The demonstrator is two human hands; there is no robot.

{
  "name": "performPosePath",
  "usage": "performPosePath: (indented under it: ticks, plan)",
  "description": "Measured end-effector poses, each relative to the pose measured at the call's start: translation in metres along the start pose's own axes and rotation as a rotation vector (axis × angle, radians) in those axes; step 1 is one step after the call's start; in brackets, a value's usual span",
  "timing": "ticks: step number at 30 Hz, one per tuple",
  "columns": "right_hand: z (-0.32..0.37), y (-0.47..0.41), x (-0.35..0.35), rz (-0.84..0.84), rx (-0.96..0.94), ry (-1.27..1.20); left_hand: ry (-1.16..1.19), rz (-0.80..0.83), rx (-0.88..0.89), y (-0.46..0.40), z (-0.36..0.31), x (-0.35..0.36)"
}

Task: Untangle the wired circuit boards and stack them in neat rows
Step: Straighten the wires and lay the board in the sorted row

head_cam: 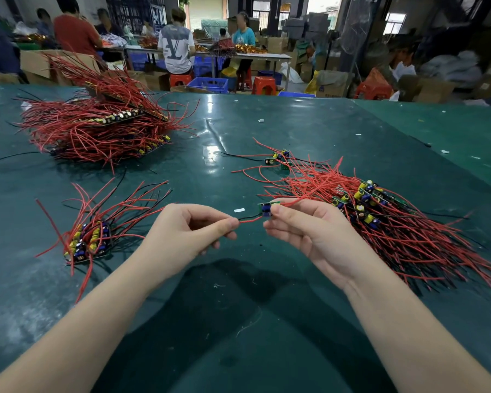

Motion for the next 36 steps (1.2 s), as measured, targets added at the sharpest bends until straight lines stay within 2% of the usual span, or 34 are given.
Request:
performPosePath:
  ticks: [6,15,19,24,28,36]
  plan:
    - [0.0,-0.002,-0.009,-0.057,-0.005,0.075,-0.025,0.076,0.037,0.005,-0.004,0.012]
    - [-0.003,-0.002,-0.009,-0.031,-0.018,0.154,0.088,0.229,-0.066,0.009,-0.002,0.021]
    - [0.0,-0.003,-0.016,-0.075,0.013,0.12,-0.036,0.147,-0.057,0.005,0.001,0.013]
    - [-0.006,-0.003,-0.011,-0.003,0.09,0.033,-0.124,-0.014,0.007,0.001,-0.001,0.001]
    - [-0.007,-0.003,-0.009,0.013,0.113,-0.015,-0.136,-0.03,-0.001,0.0,0.001,-0.001]
    - [0.001,-0.006,-0.04,-0.216,0.121,-0.135,-0.057,-0.186,-0.014,-0.007,0.006,-0.024]
Point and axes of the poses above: each hand's wrist, its own y-axis away from the middle knuckle, its own x-axis out of the palm, z = x × y, the point moved 7 cm from there along -y, towards the middle knuckle, and after that the axes turned 9 degrees about y, right-handed, at the moved point
